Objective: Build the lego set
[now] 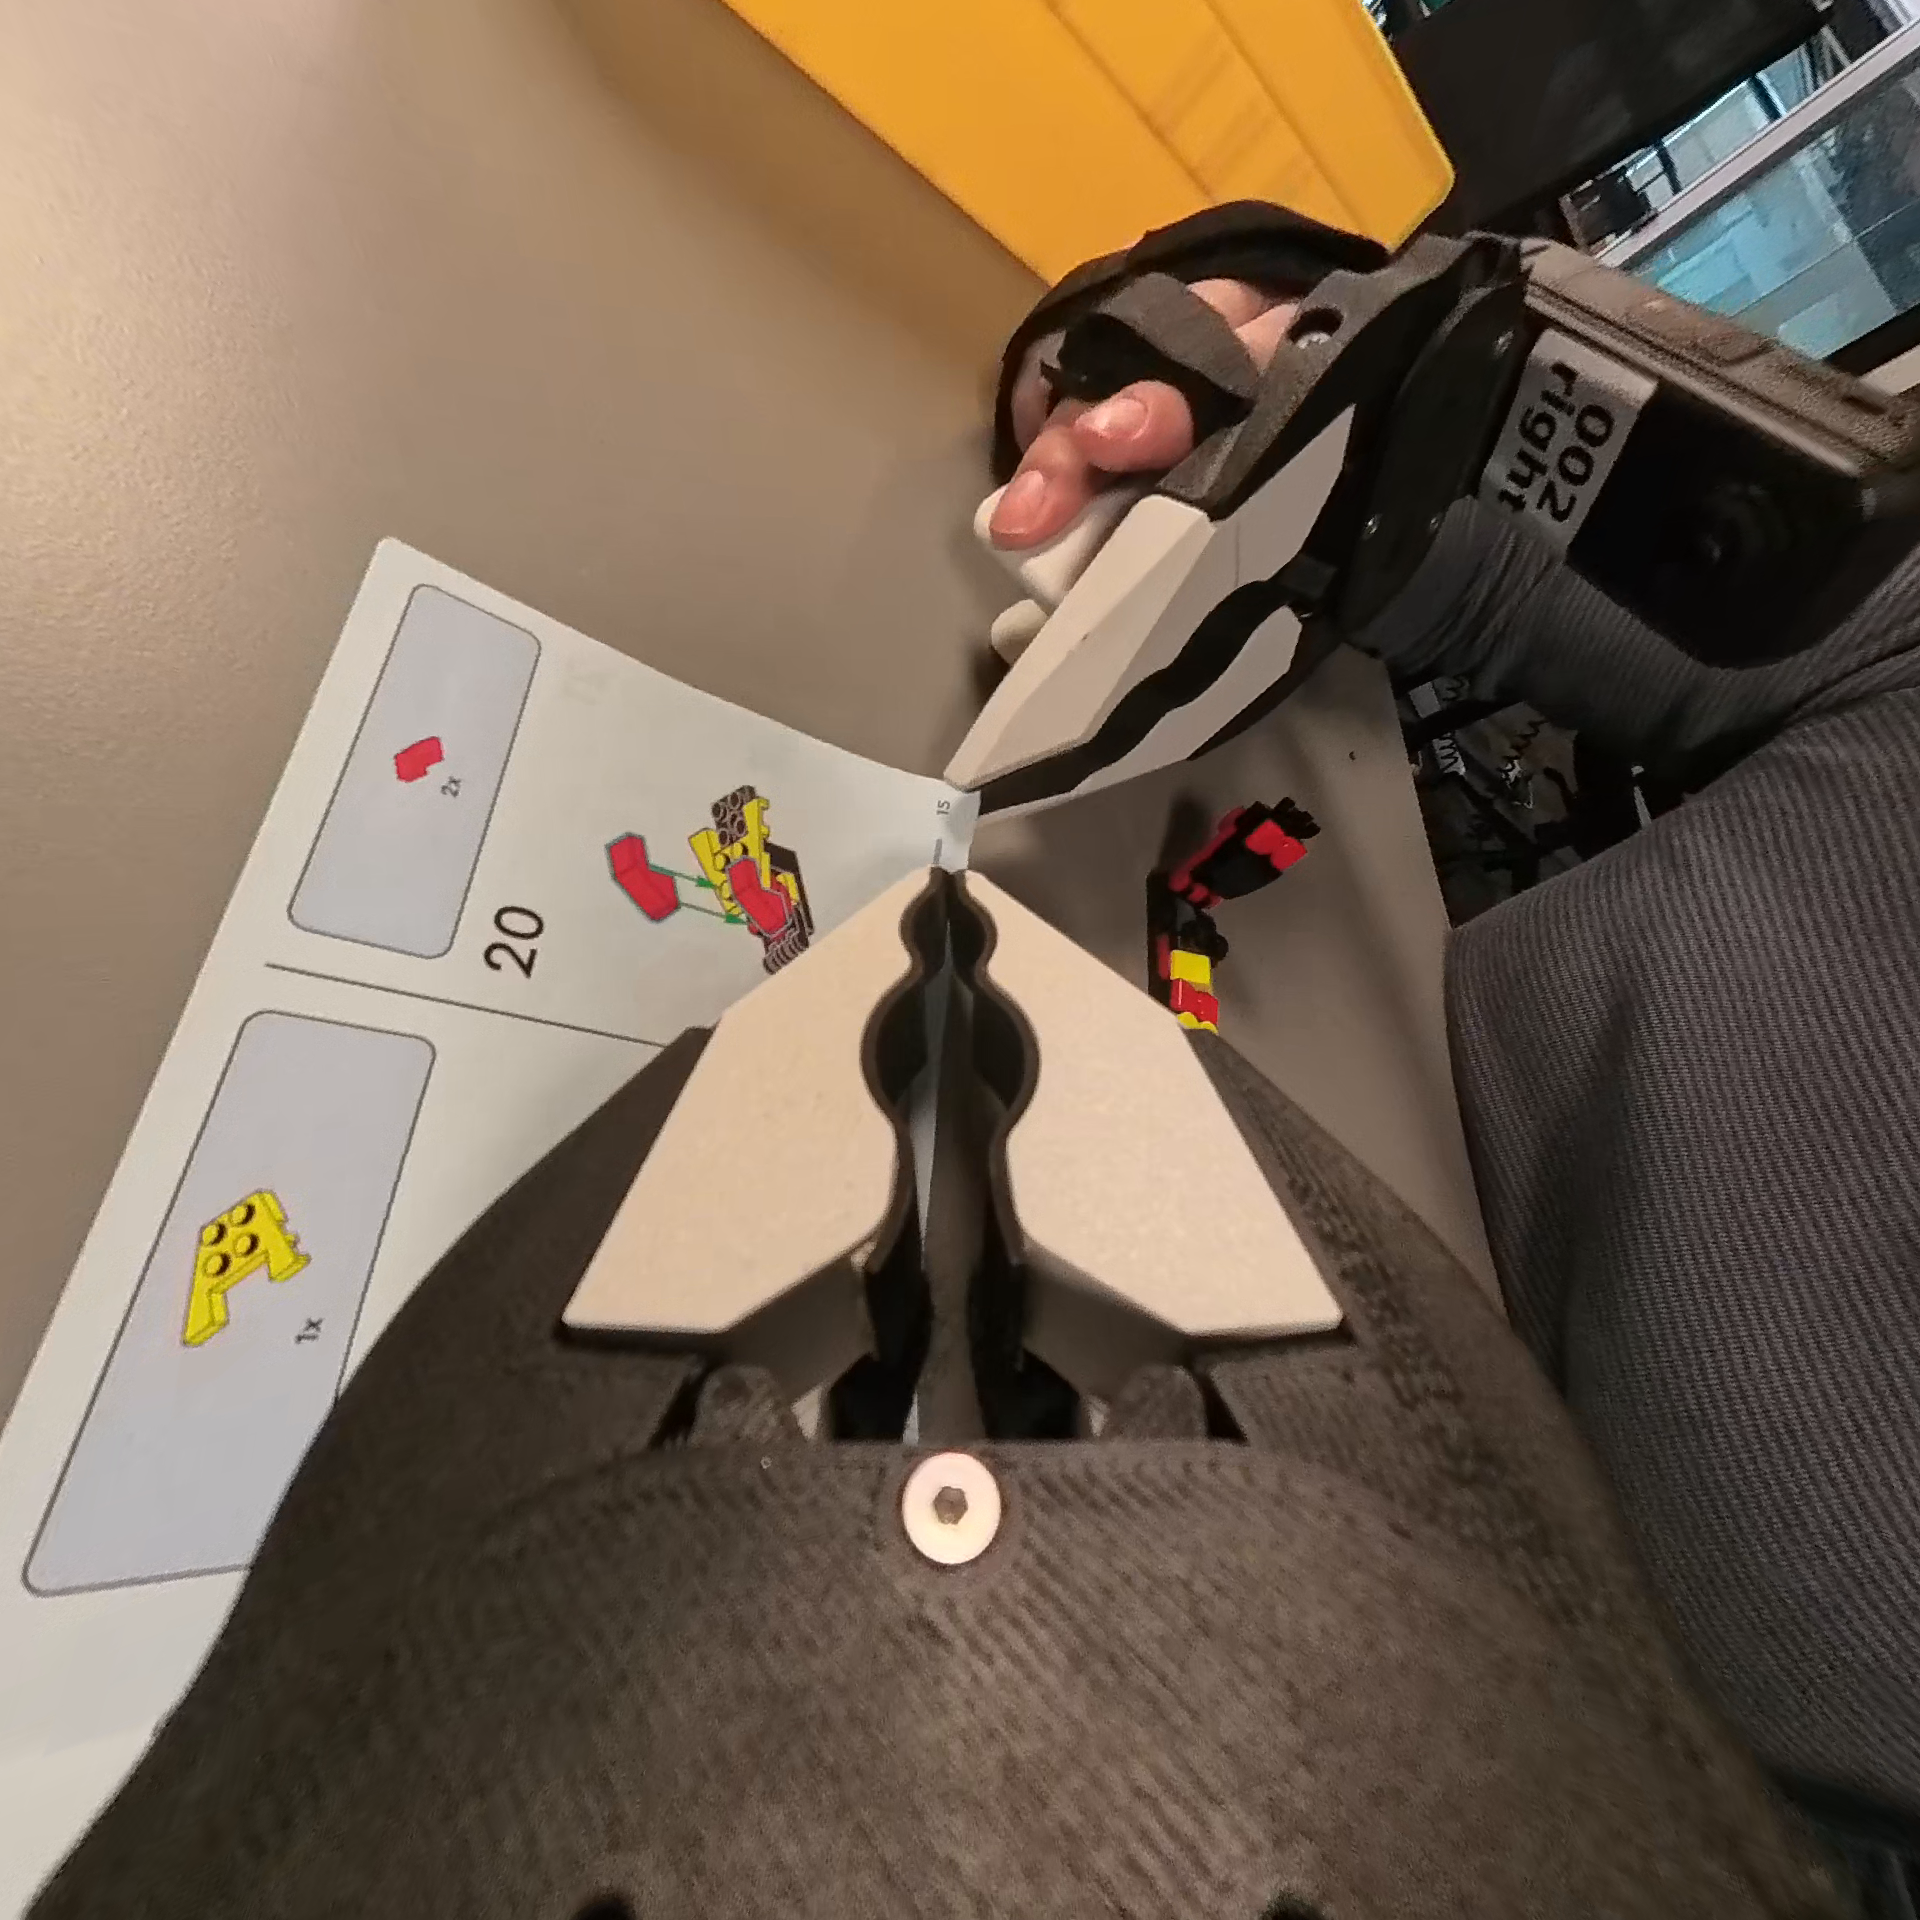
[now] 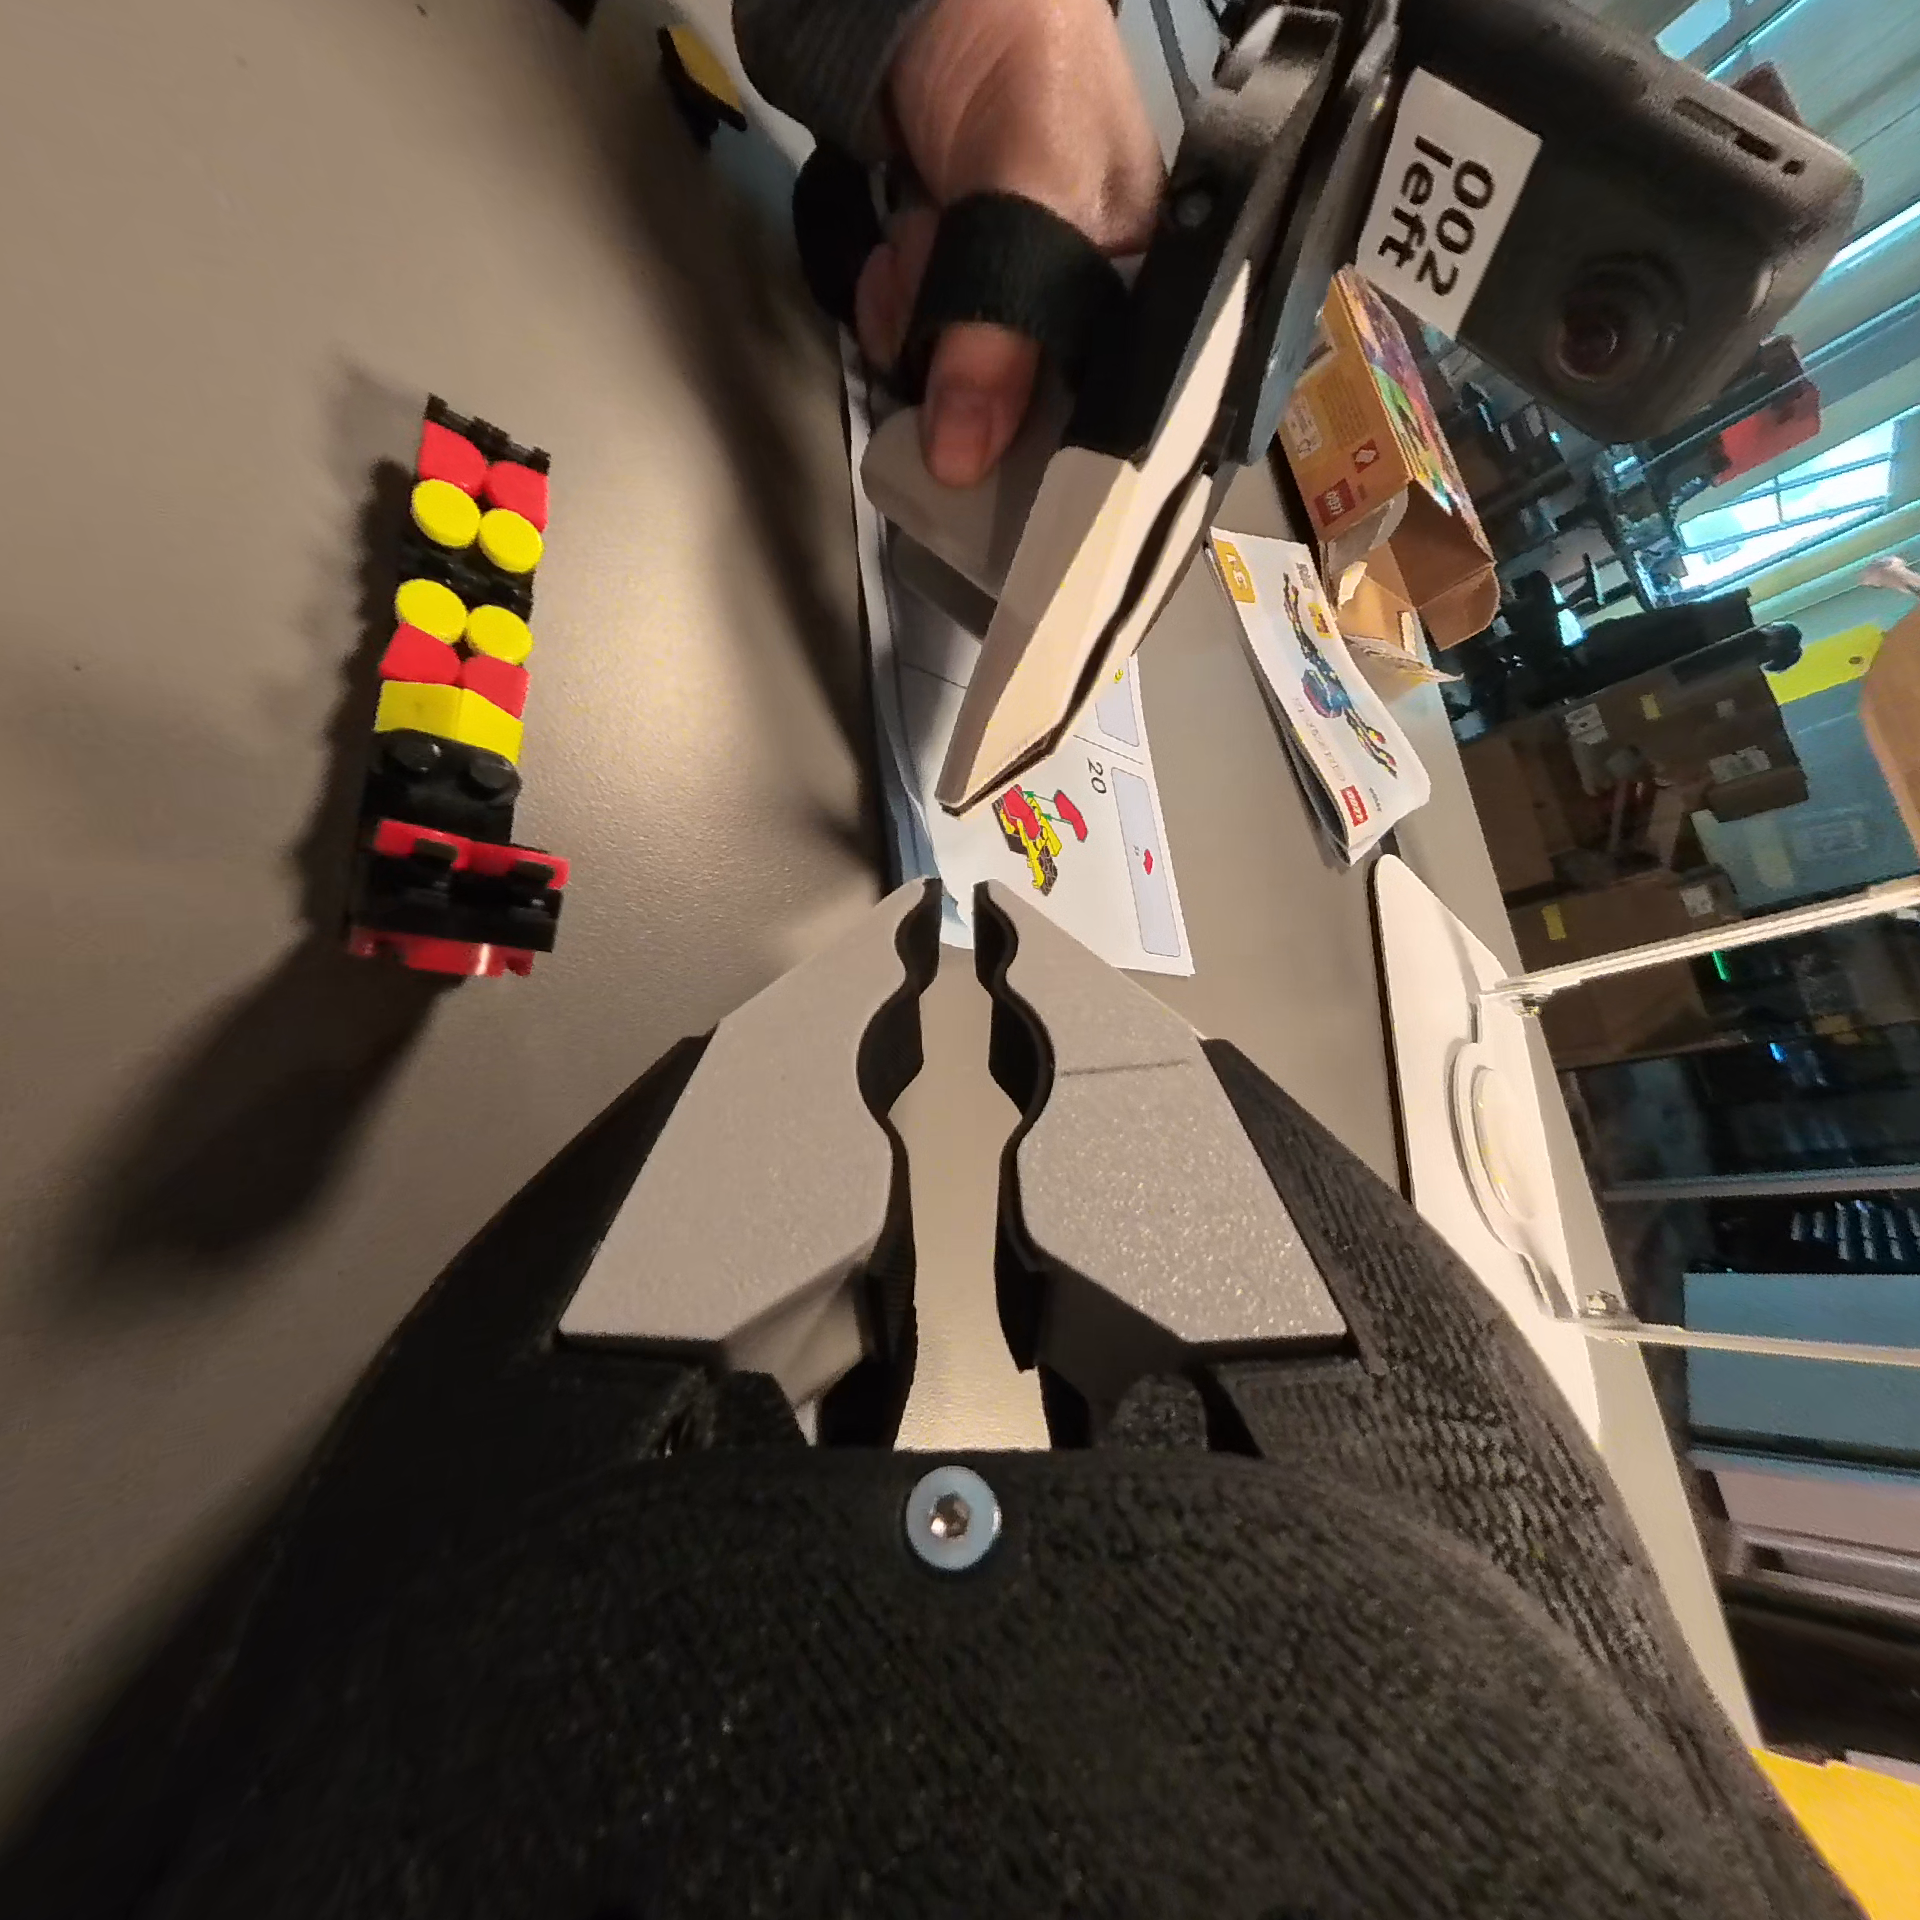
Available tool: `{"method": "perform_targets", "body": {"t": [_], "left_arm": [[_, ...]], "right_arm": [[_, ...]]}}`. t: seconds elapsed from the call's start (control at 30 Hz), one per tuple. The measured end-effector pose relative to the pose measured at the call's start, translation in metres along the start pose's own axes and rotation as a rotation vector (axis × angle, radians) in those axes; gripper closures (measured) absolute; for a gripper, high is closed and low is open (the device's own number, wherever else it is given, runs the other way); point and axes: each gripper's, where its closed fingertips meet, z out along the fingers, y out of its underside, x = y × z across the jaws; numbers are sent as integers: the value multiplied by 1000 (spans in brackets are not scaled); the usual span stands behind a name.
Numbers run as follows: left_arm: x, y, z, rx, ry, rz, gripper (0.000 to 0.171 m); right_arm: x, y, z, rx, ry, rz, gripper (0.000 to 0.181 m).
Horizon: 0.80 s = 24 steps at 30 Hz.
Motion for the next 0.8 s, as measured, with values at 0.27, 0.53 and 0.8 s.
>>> {"method": "perform_targets", "body": {"t": [0.27, 0.53, 0.8], "left_arm": [[0, 0, 0, 0, 3, -3, 171], [11, -12, -8, 95, 41, 62, 167], [1, -16, -5, 69, -425, 469, 138]], "right_arm": [[1, 2, 0, -10, 7, -3, 178], [7, -2, 0, 4, 85, -50, 181], [35, -20, -17, 102, 276, -54, 181]]}}
